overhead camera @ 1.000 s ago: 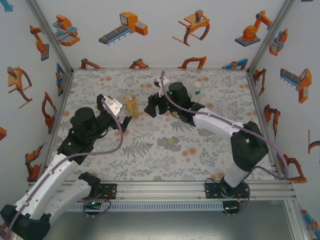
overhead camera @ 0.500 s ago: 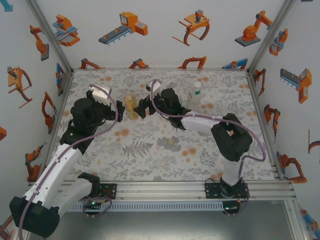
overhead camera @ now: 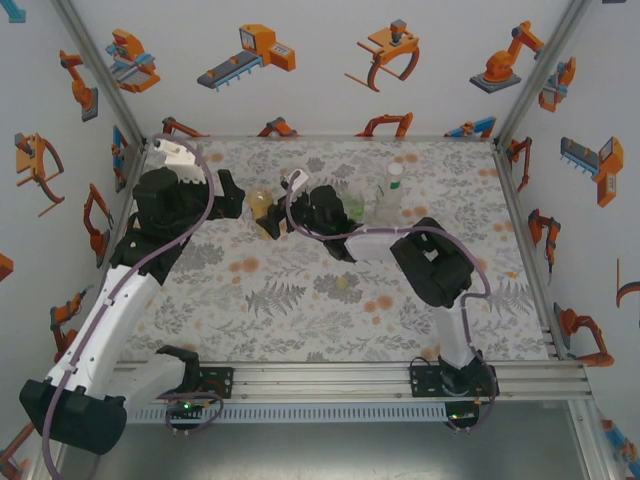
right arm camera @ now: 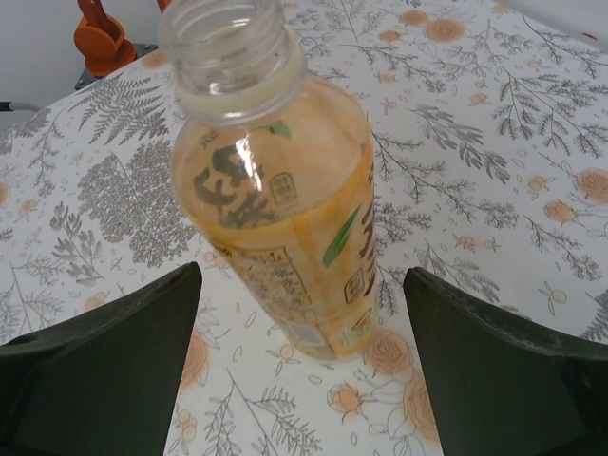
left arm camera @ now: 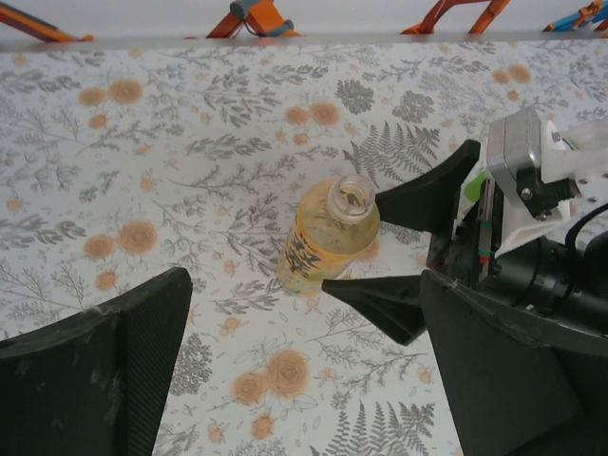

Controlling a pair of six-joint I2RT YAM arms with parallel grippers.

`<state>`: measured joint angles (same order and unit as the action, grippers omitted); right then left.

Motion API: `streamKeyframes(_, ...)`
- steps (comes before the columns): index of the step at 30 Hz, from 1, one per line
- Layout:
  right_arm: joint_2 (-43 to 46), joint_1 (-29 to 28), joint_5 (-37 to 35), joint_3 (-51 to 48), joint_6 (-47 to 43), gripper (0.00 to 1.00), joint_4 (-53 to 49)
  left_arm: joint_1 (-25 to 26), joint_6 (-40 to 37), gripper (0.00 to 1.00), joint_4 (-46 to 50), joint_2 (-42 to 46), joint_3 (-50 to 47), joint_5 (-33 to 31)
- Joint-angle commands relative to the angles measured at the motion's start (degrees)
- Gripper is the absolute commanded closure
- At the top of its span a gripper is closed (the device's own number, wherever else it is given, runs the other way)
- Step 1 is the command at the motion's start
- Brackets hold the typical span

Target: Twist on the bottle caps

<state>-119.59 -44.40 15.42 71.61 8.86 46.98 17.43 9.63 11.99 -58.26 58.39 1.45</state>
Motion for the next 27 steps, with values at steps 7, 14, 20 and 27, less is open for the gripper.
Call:
streamKeyframes(7,-4.64,-0.6,0.11,7.97,-0.88,0.22,5.23,-4.63,2.53,0.03,-0.96,0.95,-1.17,9.89)
streamKeyframes(14,-7.63,-1.03,0.4,11.9,0.01,0.26,5.14,-4.77,1.01,0.03,-1.17,1.43,-1.61,11.36)
streamKeyframes(20,-8.08,-1.45,0.82,12.93,0.27,0.35,4.96,-4.84,0.79,0.03,-1.57,1.52,-1.88,12.06)
streamKeyframes(27,-5.48,-1.74,0.93,11.26,-0.19,0.45,4.7,-4.79,0.67,0.03,-1.87,1.21,-1.88,13.55)
